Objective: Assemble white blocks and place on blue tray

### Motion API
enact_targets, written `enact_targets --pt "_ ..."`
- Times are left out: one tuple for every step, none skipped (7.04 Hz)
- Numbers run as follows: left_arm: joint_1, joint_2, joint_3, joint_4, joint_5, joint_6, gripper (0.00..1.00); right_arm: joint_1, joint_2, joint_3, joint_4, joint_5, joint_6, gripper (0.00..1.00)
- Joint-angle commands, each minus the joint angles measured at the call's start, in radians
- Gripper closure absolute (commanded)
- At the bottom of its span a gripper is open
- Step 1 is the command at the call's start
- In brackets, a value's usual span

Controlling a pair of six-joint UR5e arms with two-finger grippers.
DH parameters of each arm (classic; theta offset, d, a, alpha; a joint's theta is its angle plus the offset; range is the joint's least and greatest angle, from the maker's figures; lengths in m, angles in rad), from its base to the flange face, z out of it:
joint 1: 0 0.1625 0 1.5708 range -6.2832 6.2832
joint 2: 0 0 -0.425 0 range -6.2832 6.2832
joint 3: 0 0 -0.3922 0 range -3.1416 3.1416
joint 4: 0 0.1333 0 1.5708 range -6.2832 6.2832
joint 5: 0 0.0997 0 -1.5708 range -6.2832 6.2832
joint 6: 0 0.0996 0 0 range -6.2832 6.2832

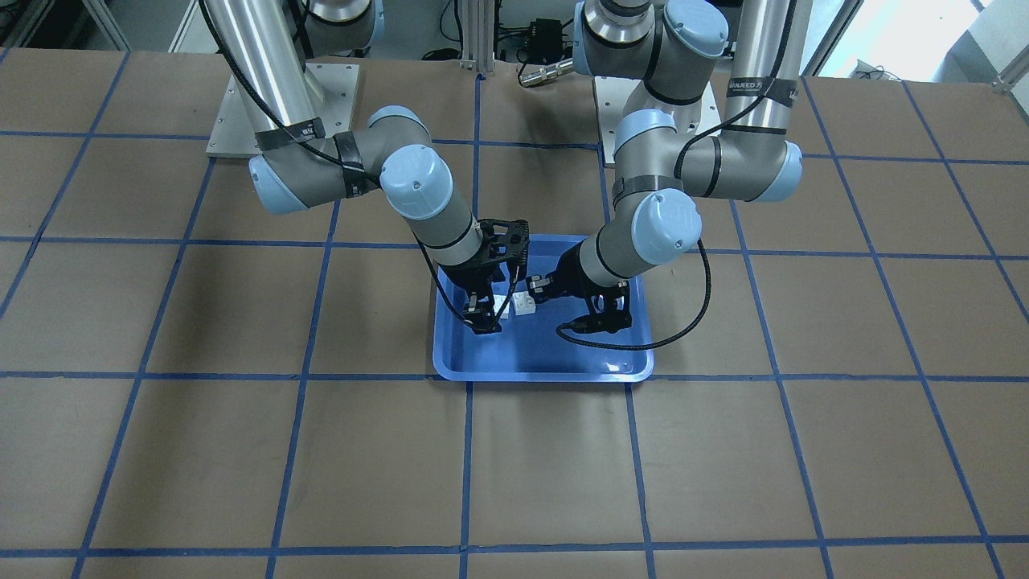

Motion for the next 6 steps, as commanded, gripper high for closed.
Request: enact_targets --pt "-0.001 0.001 -0.003 -0.002 0.002 -0.014 1.00 -0.002 -0.058 0.000 0.011 -0.020 0.091 0.00" --pt "-0.004 0.001 -0.003 -0.002 0.002 -0.016 1.00 -0.002 -0.081 0.001 0.040 -0.042 0.093 0.00" --pt "-0.010 -0.001 -0.001 -0.002 0.003 -0.016 1.00 -0.004 -0.083 0.001 0.063 -0.043 0.093 0.00" --pt "-0.015 -0.001 -0.001 0.000 0.002 -0.018 1.00 -0.011 -0.084 0.001 0.064 -0.043 0.093 0.00" --pt "-0.015 -0.001 -0.001 0.001 0.000 -0.021 1.00 -0.013 -0.084 0.001 0.070 -0.045 0.093 0.02" --pt "-0.015 -0.001 -0.001 0.001 0.000 -0.021 1.00 -0.014 -0.084 0.003 0.074 -0.046 0.094 0.01"
